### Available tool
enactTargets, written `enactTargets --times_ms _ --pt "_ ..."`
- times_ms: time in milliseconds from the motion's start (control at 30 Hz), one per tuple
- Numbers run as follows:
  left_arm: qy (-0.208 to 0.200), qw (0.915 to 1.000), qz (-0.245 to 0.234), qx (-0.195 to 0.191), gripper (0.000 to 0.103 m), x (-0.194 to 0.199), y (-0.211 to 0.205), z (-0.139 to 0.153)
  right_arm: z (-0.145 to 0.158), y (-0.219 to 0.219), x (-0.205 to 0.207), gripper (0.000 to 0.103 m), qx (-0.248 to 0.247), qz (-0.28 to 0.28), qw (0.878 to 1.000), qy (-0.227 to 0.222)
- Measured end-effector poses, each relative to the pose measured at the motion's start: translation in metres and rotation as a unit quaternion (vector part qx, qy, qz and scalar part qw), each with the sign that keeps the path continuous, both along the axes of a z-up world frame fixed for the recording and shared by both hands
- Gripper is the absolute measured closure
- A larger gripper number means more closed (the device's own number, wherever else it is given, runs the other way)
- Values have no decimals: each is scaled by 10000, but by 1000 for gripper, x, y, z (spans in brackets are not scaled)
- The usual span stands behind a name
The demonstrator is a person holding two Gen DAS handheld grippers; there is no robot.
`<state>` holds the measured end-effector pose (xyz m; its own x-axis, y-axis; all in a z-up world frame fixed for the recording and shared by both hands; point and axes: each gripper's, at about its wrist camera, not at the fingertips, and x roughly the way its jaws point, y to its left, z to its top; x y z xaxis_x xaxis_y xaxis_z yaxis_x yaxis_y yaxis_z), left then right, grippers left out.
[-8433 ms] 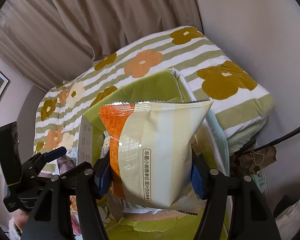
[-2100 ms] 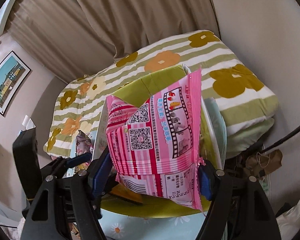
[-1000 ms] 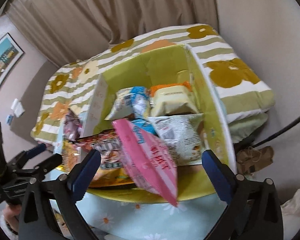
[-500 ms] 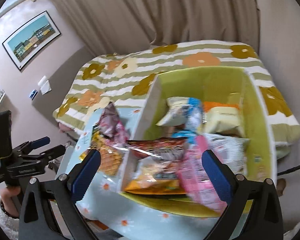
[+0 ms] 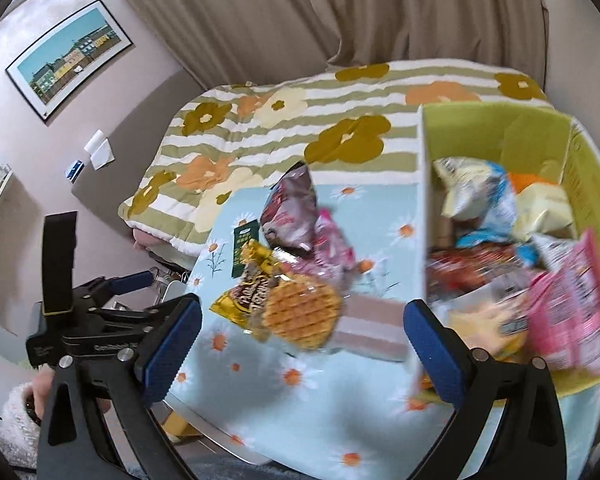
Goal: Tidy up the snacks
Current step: 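Move both tools back over the remaining snacks on the table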
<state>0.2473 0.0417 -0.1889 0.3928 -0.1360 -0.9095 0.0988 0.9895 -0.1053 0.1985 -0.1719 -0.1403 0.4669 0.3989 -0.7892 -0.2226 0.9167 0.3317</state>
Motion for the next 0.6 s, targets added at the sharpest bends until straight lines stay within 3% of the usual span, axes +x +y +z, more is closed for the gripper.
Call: enactTargets --times_ms 333,600 --pt "385 9951 -911 -42 3 33 11 -63 -59 42 3 2 -300 -766 9954 494" --pt "516 9896 -1345 -47 3 49 16 -85 -108 49 23 2 28 -1590 9837 839"
